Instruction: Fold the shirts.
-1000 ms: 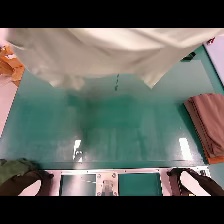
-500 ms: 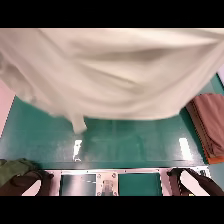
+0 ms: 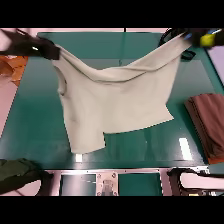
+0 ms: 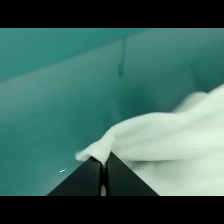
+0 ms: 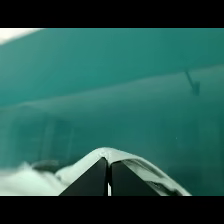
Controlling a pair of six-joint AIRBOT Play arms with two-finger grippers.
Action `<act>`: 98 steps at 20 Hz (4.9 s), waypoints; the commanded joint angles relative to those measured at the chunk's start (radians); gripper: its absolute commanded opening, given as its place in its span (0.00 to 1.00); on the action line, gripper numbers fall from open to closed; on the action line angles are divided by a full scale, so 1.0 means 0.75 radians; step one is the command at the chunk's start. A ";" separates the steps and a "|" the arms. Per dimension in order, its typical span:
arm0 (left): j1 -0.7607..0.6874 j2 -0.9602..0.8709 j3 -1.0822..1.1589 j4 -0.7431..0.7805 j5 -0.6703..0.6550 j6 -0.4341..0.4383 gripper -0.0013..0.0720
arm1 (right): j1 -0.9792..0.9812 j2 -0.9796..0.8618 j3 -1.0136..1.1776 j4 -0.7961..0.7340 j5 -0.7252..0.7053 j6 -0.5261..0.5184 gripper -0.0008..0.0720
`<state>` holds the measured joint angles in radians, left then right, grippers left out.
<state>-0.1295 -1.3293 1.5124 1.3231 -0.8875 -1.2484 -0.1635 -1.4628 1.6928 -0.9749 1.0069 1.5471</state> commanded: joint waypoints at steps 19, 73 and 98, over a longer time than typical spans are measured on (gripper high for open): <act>0.242 -0.463 0.402 -0.204 -0.895 0.000 0.05 | -0.377 -0.299 -0.243 -0.139 0.552 -0.160 0.27; 0.422 -0.226 -0.690 -0.510 -0.461 0.162 0.05 | -0.452 0.016 -1.233 0.108 0.092 -0.300 0.03; 0.422 0.748 0.595 -0.427 -0.445 -0.077 0.05 | -0.543 0.951 -0.062 0.371 0.101 0.005 0.03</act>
<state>0.1864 -0.7258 1.9854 1.0019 -1.1831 -1.2865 -0.5812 -0.7296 1.7287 -0.7208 1.0878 1.5352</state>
